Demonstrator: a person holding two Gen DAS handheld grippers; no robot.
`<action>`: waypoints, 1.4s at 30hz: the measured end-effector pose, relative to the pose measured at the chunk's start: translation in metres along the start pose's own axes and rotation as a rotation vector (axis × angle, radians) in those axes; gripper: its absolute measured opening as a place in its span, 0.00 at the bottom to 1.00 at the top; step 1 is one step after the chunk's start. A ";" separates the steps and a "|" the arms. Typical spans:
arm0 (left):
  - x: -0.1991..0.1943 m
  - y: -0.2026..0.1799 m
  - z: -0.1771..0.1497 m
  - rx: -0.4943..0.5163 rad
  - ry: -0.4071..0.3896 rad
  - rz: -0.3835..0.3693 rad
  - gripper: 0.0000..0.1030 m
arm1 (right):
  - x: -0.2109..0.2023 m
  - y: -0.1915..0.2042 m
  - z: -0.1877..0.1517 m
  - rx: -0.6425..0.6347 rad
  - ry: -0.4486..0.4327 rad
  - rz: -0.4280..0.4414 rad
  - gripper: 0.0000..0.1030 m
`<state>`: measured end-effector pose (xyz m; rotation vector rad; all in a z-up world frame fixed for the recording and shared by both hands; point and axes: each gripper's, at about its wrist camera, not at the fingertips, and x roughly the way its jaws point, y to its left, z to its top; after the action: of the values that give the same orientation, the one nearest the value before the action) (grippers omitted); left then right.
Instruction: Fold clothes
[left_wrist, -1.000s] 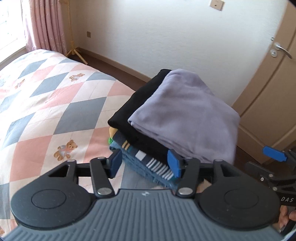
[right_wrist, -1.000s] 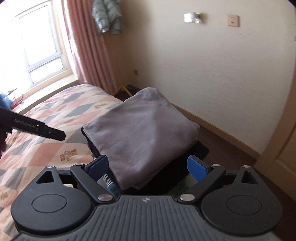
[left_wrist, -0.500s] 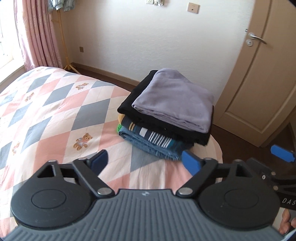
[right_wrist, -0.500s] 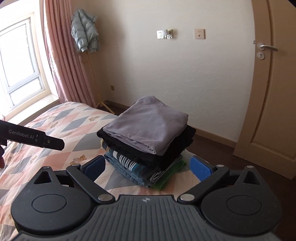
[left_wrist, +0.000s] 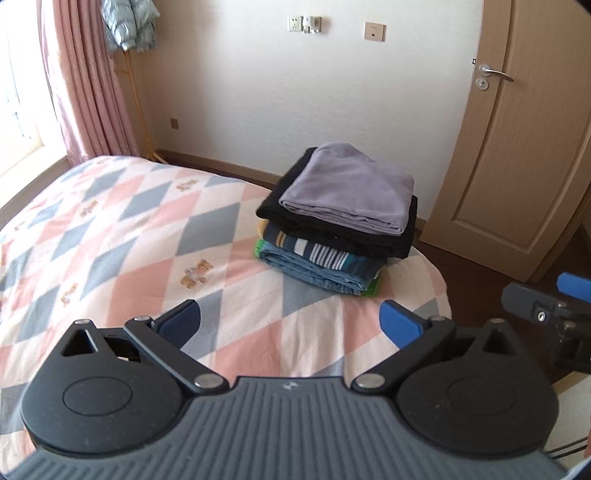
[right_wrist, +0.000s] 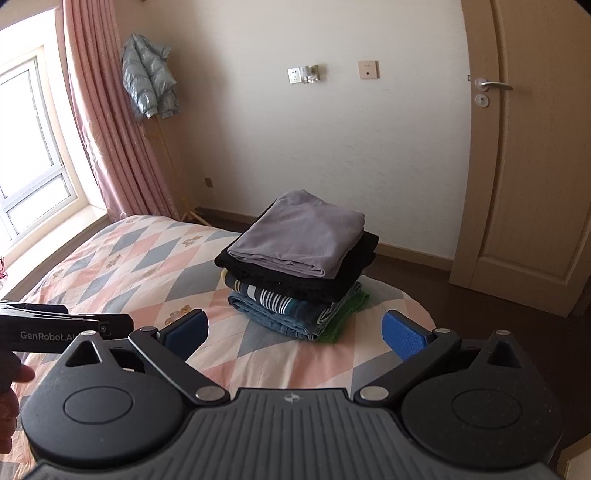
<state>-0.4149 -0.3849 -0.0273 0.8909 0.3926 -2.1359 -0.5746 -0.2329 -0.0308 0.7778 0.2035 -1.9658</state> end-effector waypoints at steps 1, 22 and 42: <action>-0.002 0.001 -0.001 -0.006 -0.004 -0.006 0.99 | -0.002 0.001 -0.001 -0.001 0.005 -0.001 1.00; -0.002 0.012 -0.001 -0.071 -0.015 0.098 0.99 | 0.029 0.027 -0.006 -0.140 0.058 -0.161 1.00; 0.044 0.015 -0.002 -0.008 0.107 0.080 0.99 | 0.078 0.019 0.001 0.049 0.248 -0.150 1.00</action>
<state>-0.4232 -0.4174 -0.0597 1.0028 0.4120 -2.0188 -0.5841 -0.3004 -0.0728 1.0651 0.3718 -2.0173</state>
